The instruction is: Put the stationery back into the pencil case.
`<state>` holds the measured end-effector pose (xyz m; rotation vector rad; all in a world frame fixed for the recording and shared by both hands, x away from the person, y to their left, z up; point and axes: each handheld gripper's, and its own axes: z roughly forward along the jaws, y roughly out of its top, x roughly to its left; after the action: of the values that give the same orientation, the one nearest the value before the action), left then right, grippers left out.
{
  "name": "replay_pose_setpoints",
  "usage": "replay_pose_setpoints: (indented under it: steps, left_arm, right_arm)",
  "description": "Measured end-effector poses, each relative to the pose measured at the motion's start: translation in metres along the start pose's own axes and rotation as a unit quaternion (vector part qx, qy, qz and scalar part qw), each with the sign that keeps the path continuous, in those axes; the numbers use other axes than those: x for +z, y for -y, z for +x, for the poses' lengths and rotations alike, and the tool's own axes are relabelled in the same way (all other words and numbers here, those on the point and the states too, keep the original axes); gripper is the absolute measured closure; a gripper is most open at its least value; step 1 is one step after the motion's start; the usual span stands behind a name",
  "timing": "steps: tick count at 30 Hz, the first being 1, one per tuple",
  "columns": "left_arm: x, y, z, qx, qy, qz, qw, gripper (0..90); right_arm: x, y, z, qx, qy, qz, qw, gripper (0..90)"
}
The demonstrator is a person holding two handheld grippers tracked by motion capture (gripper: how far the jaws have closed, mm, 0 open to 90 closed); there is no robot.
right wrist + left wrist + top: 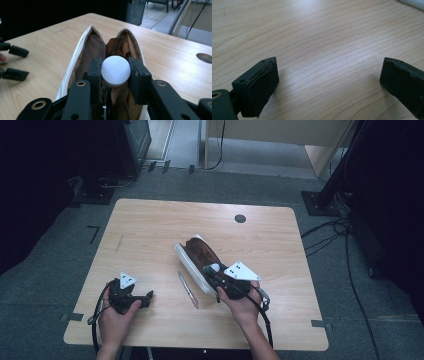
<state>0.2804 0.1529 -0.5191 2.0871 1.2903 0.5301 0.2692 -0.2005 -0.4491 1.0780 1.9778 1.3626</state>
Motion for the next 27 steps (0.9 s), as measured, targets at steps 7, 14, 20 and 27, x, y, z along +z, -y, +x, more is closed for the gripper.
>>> replay_pose_setpoints:
  steps: [7, 14, 20, 27]
  left_arm:
    - [0.0, 0.0, 0.0, 0.0, 0.0, 0.0, 1.0, 2.2]
    - [0.0, 0.0, 0.0, 0.0, 0.0, 0.0, 1.0, 2.2]
    - [0.0, 0.0, 0.0, 0.0, 0.0, 0.0, 1.0, 2.3]
    - [0.0, 0.0, 0.0, 0.0, 0.0, 0.0, 1.0, 2.2]
  right_arm:
    - [0.001, 0.008, -0.003, -0.009, -0.005, 0.04, 0.9991, 65.8]
    - [0.014, 0.015, 0.003, -0.02, -0.002, 0.076, 0.9969, 65.8]
    - [0.021, 0.014, 0.006, -0.032, 0.006, 0.088, 0.9956, 65.8]
    - [0.025, 0.016, 0.005, -0.04, 0.005, 0.1, 0.9941, 64.8]
